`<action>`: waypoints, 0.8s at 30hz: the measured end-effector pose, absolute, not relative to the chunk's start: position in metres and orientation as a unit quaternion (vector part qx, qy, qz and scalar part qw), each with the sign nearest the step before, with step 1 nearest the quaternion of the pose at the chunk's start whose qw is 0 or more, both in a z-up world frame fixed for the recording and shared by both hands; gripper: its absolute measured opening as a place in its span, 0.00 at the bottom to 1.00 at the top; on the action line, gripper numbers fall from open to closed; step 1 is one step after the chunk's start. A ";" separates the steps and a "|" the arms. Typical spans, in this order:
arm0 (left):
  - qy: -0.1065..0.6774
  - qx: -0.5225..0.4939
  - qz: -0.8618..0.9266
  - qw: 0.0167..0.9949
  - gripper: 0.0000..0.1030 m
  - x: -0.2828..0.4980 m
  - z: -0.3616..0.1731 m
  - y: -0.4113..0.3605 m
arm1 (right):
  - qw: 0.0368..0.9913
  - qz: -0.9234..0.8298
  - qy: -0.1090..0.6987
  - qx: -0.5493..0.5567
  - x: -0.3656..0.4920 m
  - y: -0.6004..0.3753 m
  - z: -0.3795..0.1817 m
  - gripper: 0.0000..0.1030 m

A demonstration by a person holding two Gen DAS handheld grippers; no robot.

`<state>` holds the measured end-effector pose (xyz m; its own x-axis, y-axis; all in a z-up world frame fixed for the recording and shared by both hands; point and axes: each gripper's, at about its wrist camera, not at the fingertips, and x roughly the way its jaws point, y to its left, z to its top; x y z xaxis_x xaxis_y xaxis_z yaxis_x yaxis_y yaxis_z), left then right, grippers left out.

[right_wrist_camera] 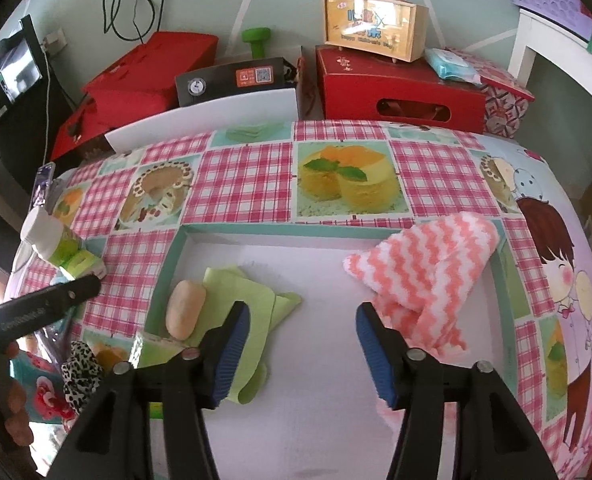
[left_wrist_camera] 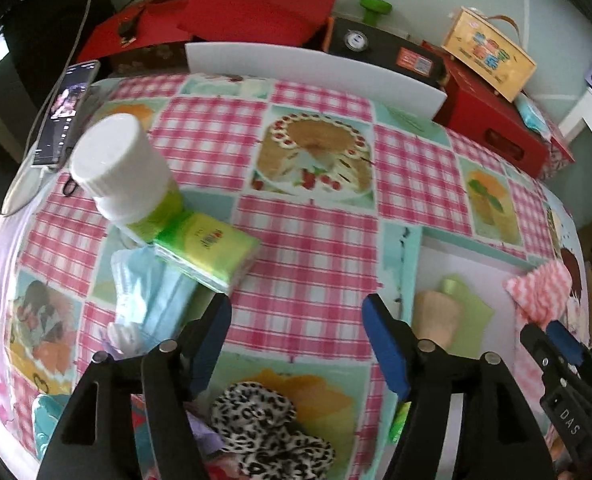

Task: Organize soft objects
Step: 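Move both tools back toward the remaining pile of items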

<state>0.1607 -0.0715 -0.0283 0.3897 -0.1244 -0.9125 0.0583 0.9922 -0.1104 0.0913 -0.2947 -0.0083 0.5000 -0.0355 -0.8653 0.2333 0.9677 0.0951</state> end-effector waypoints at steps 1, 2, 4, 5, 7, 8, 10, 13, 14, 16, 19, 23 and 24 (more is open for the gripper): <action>0.548 -0.030 -0.050 0.834 0.71 0.161 -0.028 -0.069 | 0.859 -0.078 0.496 0.099 0.092 -0.294 -0.010 0.65; 0.548 -0.030 -0.044 0.835 0.79 0.162 -0.028 -0.067 | 0.858 -0.077 0.498 0.099 0.092 -0.294 -0.010 0.66; 0.546 -0.031 -0.037 0.836 0.84 0.163 -0.029 -0.063 | 0.857 -0.079 0.499 0.096 0.093 -0.293 -0.011 0.73; 0.545 -0.033 -0.034 0.837 0.84 0.164 -0.029 -0.061 | 0.857 -0.080 0.501 0.094 0.093 -0.292 -0.012 0.74; 0.543 -0.040 -0.027 0.838 0.86 0.165 -0.029 -0.056 | 0.857 -0.084 0.501 0.091 0.093 -0.292 -0.013 0.82; 0.540 -0.043 -0.022 0.840 0.91 0.166 -0.029 -0.054 | 0.857 -0.085 0.501 0.088 0.093 -0.292 -0.013 0.84; 0.532 -0.043 -0.003 0.846 0.95 0.168 -0.028 -0.048 | 0.858 -0.091 0.499 0.084 0.093 -0.292 -0.013 1.00; 0.527 -0.050 0.011 0.848 0.95 0.168 -0.027 -0.042 | 0.860 -0.098 0.493 0.082 0.094 -0.292 -0.012 1.00; 0.525 -0.055 0.014 0.849 0.95 0.168 -0.027 -0.039 | 0.860 -0.098 0.493 0.083 0.093 -0.293 -0.012 1.00; 0.524 -0.059 0.018 0.849 0.95 0.168 -0.026 -0.036 | 0.859 -0.100 0.495 0.085 0.093 -0.294 -0.012 1.00; 0.523 -0.066 0.021 0.850 0.95 0.167 -0.024 -0.031 | 0.858 -0.101 0.496 0.084 0.093 -0.294 -0.013 1.00; 0.529 -0.068 0.017 0.846 0.95 0.168 -0.026 -0.028 | 0.858 -0.102 0.497 0.081 0.094 -0.292 -0.013 1.00; 0.529 -0.065 0.018 0.846 0.95 0.167 -0.026 -0.028 | 0.858 -0.101 0.498 0.079 0.094 -0.291 -0.013 1.00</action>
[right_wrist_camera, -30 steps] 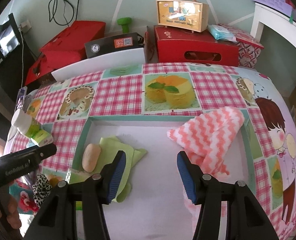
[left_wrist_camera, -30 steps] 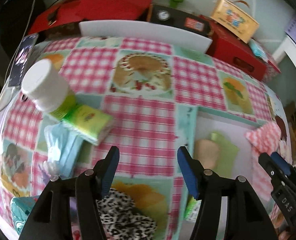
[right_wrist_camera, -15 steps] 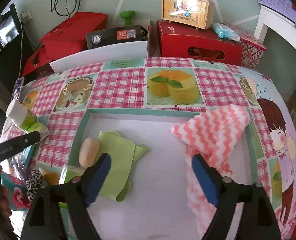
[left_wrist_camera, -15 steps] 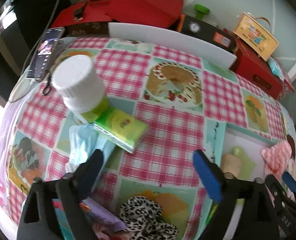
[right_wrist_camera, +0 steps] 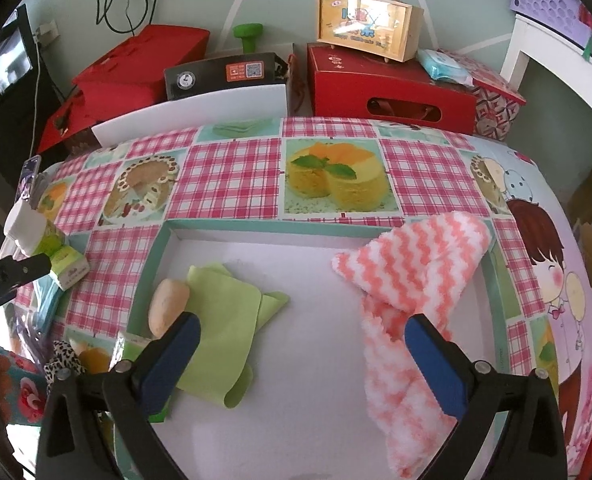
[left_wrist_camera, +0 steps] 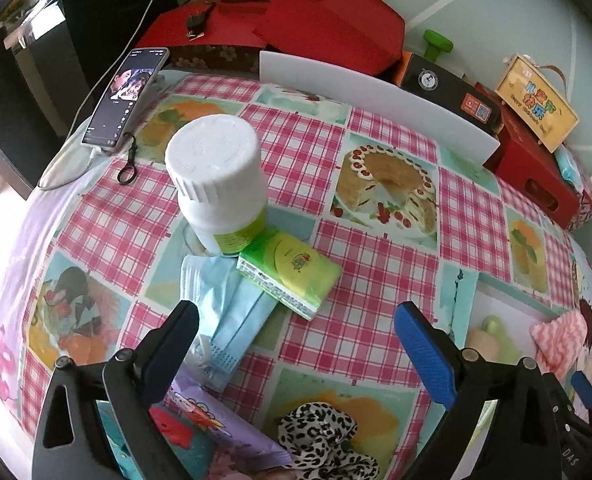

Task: Organize soft objects
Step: 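Move both tools back toward the remaining pile of items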

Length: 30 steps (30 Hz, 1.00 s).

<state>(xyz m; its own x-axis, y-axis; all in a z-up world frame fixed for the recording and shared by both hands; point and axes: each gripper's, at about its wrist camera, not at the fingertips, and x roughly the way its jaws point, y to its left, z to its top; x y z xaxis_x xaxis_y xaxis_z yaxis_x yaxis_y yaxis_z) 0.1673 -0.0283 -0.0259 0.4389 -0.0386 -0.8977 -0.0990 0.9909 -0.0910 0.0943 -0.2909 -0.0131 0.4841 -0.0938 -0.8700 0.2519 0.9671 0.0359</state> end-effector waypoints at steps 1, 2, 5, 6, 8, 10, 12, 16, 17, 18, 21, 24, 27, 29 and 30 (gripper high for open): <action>0.530 -0.062 0.019 0.846 0.95 0.167 -0.026 -0.028 | 0.858 -0.100 0.498 0.077 0.094 -0.290 -0.012 1.00; 0.530 -0.060 0.020 0.846 0.95 0.167 -0.025 -0.028 | 0.859 -0.098 0.497 0.075 0.094 -0.288 -0.011 1.00; 0.529 -0.061 0.018 0.846 0.95 0.167 -0.024 -0.026 | 0.863 -0.091 0.492 0.071 0.094 -0.284 -0.008 1.00; 0.528 -0.061 0.018 0.847 0.95 0.167 -0.023 -0.024 | 0.864 -0.089 0.491 0.070 0.094 -0.283 -0.007 1.00; 0.526 -0.061 0.014 0.848 0.95 0.166 -0.019 -0.021 | 0.865 -0.086 0.490 0.068 0.094 -0.281 -0.006 1.00; 0.519 -0.058 0.014 0.853 0.95 0.164 -0.013 -0.014 | 0.866 -0.084 0.487 0.068 0.094 -0.278 -0.005 1.00; 0.513 -0.055 0.027 0.856 0.95 0.163 -0.007 -0.003 | 0.868 -0.079 0.486 0.067 0.094 -0.276 -0.003 1.00; 0.505 -0.061 0.072 0.858 0.95 0.161 0.000 0.028 | 0.875 -0.069 0.476 0.063 0.094 -0.267 0.003 1.00; 0.505 -0.068 0.079 0.857 0.95 0.160 0.000 0.037 | 0.877 -0.063 0.471 0.065 0.094 -0.264 0.005 1.00; 0.504 -0.075 0.084 0.856 0.95 0.159 0.000 0.043 | 0.879 -0.059 0.468 0.065 0.094 -0.262 0.006 1.00; 0.506 -0.096 0.102 0.851 0.95 0.156 -0.001 0.064 | 0.885 -0.042 0.460 0.059 0.094 -0.250 0.011 1.00; 0.510 -0.107 0.107 0.847 0.95 0.153 -0.004 0.073 | 0.887 -0.024 0.458 0.049 0.095 -0.236 0.014 1.00; 0.516 -0.106 0.101 0.844 0.95 0.153 -0.007 0.073 | 0.888 0.003 0.459 0.039 0.096 -0.219 0.015 1.00; 0.523 -0.104 0.091 0.841 0.95 0.153 -0.011 0.069 | 0.886 0.020 0.461 0.031 0.097 -0.207 0.014 1.00; 0.527 -0.103 0.085 0.839 0.95 0.153 -0.014 0.067 | 0.886 0.028 0.462 0.026 0.096 -0.201 0.014 1.00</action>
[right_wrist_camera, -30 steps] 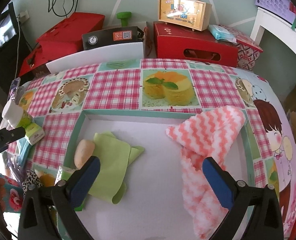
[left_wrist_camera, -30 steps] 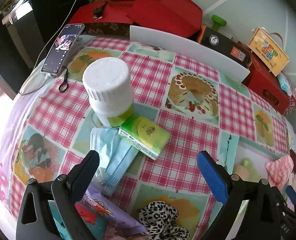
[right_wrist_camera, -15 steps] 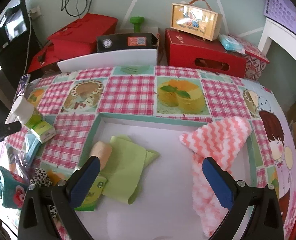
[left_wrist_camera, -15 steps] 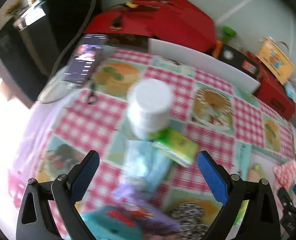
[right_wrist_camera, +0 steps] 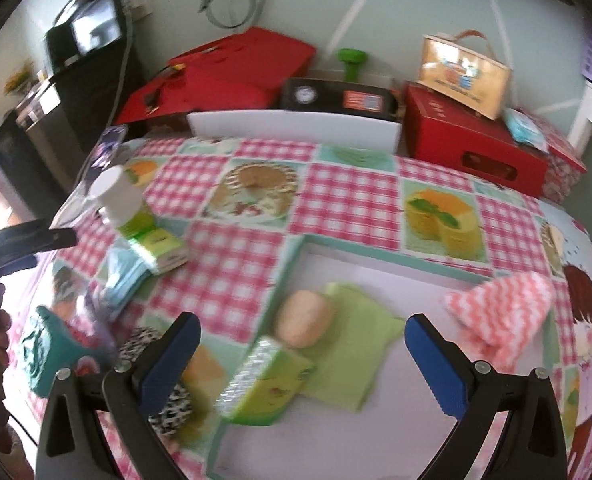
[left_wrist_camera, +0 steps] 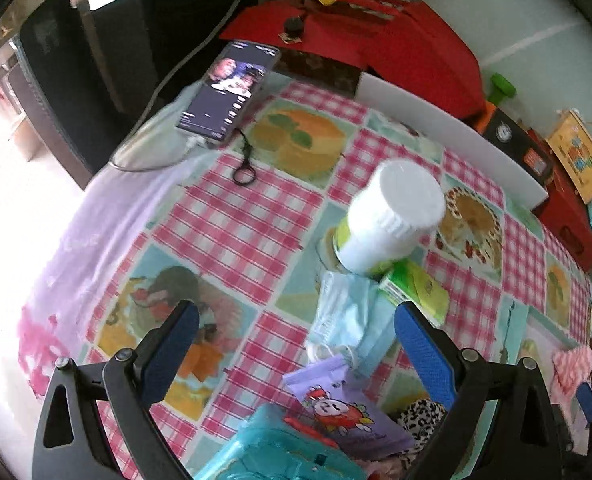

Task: Organize soft objects
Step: 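Move both tools back toward the remaining pile of items, then grasp the purple packet with the left tool while the right tool grasps the leopard-print scrunchie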

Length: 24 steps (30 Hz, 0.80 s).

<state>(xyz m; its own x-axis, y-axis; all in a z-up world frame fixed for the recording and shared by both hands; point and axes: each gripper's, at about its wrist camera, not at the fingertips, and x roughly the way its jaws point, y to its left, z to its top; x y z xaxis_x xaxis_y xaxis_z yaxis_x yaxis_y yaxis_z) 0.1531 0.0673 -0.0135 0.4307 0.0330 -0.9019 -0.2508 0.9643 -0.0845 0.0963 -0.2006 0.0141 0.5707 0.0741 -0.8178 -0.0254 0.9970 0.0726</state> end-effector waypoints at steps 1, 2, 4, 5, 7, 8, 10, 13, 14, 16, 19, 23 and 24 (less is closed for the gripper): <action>0.532 -0.103 0.078 0.837 0.95 0.153 -0.016 0.065 | 0.885 0.037 0.464 0.022 0.096 -0.195 0.014 1.00; 0.538 -0.105 0.070 0.833 0.95 0.154 -0.020 0.063 | 0.883 0.049 0.466 0.016 0.096 -0.187 0.013 1.00; 0.547 -0.108 0.057 0.828 0.95 0.155 -0.024 0.060 | 0.881 0.066 0.468 0.005 0.096 -0.174 0.011 1.00; 0.554 -0.109 0.048 0.824 0.95 0.156 -0.027 0.059 | 0.879 0.080 0.471 -0.004 0.095 -0.165 0.010 1.00; 0.563 -0.105 0.040 0.819 0.95 0.157 -0.030 0.057 | 0.876 0.098 0.473 -0.017 0.095 -0.152 0.008 1.00; 0.567 -0.102 0.038 0.817 0.95 0.158 -0.031 0.056 | 0.874 0.109 0.473 -0.023 0.094 -0.145 0.006 1.00; 0.571 -0.096 0.028 0.815 0.95 0.158 -0.030 0.054 | 0.870 0.124 0.476 -0.032 0.092 -0.135 0.004 1.00; 0.587 -0.089 0.005 0.804 0.95 0.157 -0.033 0.055 | 0.863 0.142 0.482 -0.049 0.090 -0.121 -0.002 1.00; 0.596 -0.088 -0.001 0.798 0.95 0.158 -0.035 0.056 | 0.861 0.146 0.485 -0.054 0.090 -0.118 -0.004 1.00; 0.612 -0.085 -0.008 0.786 0.95 0.159 -0.039 0.059 | 0.857 0.151 0.489 -0.056 0.089 -0.115 -0.007 1.00; 0.641 -0.083 -0.026 0.763 0.95 0.163 -0.048 0.065 | 0.853 0.160 0.493 -0.057 0.088 -0.113 -0.010 1.00; 0.683 -0.088 -0.033 0.725 0.95 0.172 -0.061 0.076 | 0.848 0.170 0.498 -0.059 0.087 -0.108 -0.016 0.99; 0.688 -0.092 -0.035 0.719 0.95 0.174 -0.063 0.079 | 0.847 0.172 0.500 -0.059 0.088 -0.106 -0.018 0.96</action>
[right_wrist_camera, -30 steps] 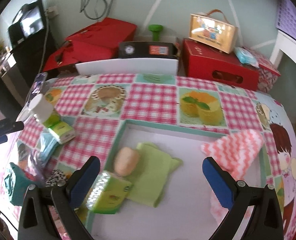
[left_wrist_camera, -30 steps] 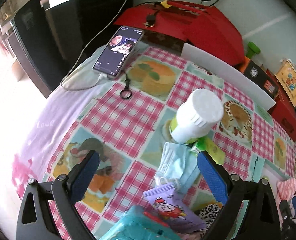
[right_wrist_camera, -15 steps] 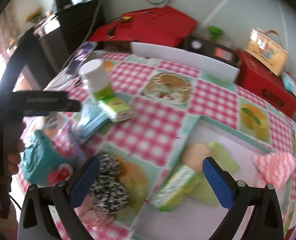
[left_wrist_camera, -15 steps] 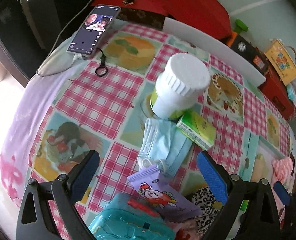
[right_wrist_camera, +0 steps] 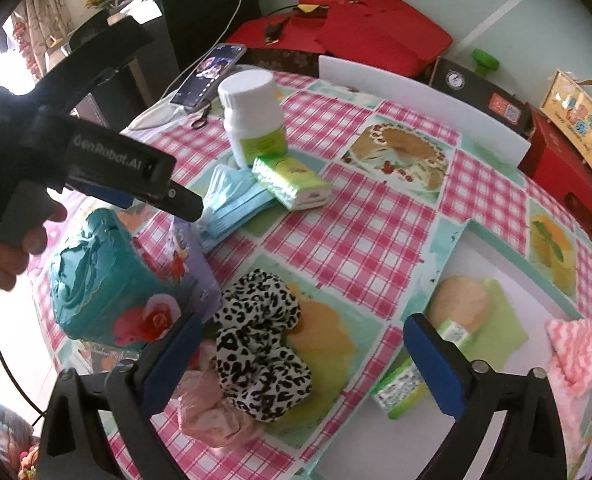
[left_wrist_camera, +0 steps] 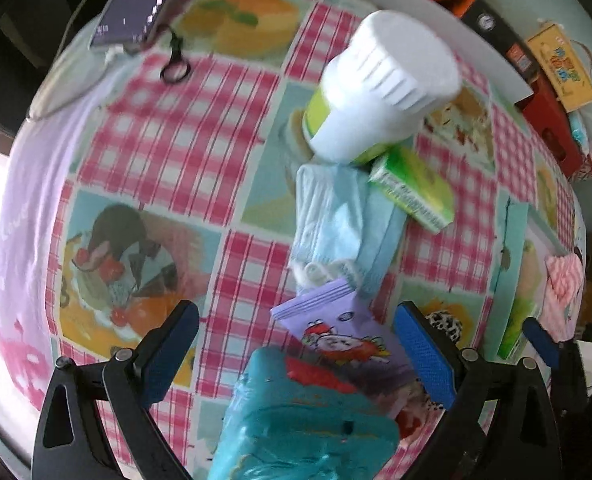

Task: Organize soft objects
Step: 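Grasp the purple packet with the left tool while the right tool grasps the leopard-print scrunchie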

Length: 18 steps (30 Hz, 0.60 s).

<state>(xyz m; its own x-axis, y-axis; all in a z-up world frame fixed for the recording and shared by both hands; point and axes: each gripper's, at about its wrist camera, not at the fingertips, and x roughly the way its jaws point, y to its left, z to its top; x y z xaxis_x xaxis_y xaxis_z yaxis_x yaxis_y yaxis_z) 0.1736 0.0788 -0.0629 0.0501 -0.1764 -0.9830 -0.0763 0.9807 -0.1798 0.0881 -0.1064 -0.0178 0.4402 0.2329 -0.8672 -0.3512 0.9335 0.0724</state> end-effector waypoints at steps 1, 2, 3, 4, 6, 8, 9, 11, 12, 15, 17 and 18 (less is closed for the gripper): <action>0.698 -0.096 -0.038 0.709 0.95 0.176 -0.066 0.081 | 0.844 0.176 0.503 -0.059 0.089 -0.105 -0.020 0.93; 0.708 -0.103 -0.040 0.697 0.95 0.177 -0.070 0.082 | 0.842 0.178 0.506 -0.059 0.089 -0.104 -0.023 0.92; 0.716 -0.109 -0.040 0.689 0.95 0.178 -0.072 0.084 | 0.839 0.180 0.510 -0.059 0.089 -0.102 -0.025 0.89; 0.723 -0.112 -0.042 0.680 0.95 0.180 -0.075 0.084 | 0.836 0.182 0.514 -0.060 0.089 -0.100 -0.028 0.88; 0.735 -0.106 -0.048 0.668 0.95 0.184 -0.080 0.082 | 0.833 0.188 0.517 -0.062 0.088 -0.098 -0.030 0.85; 0.744 -0.099 -0.045 0.659 0.95 0.186 -0.083 0.080 | 0.830 0.194 0.520 -0.062 0.087 -0.096 -0.032 0.82; 0.747 -0.098 -0.045 0.657 0.95 0.188 -0.084 0.079 | 0.828 0.195 0.522 -0.061 0.088 -0.096 -0.033 0.80; 0.752 -0.088 -0.051 0.651 0.95 0.191 -0.084 0.074 | 0.823 0.199 0.528 -0.060 0.088 -0.096 -0.036 0.76; 0.754 -0.081 -0.049 0.651 0.95 0.195 -0.084 0.070 | 0.820 0.202 0.532 -0.059 0.089 -0.096 -0.038 0.71; 0.759 -0.065 -0.045 0.647 0.95 0.200 -0.086 0.059 | 0.815 0.207 0.538 -0.055 0.089 -0.097 -0.042 0.69; 0.767 -0.063 -0.051 0.637 0.90 0.200 -0.091 0.050 | 0.814 0.208 0.540 -0.054 0.089 -0.098 -0.043 0.69; 0.770 -0.064 -0.053 0.633 0.89 0.202 -0.094 0.045 | 0.814 0.208 0.540 -0.053 0.089 -0.099 -0.044 0.69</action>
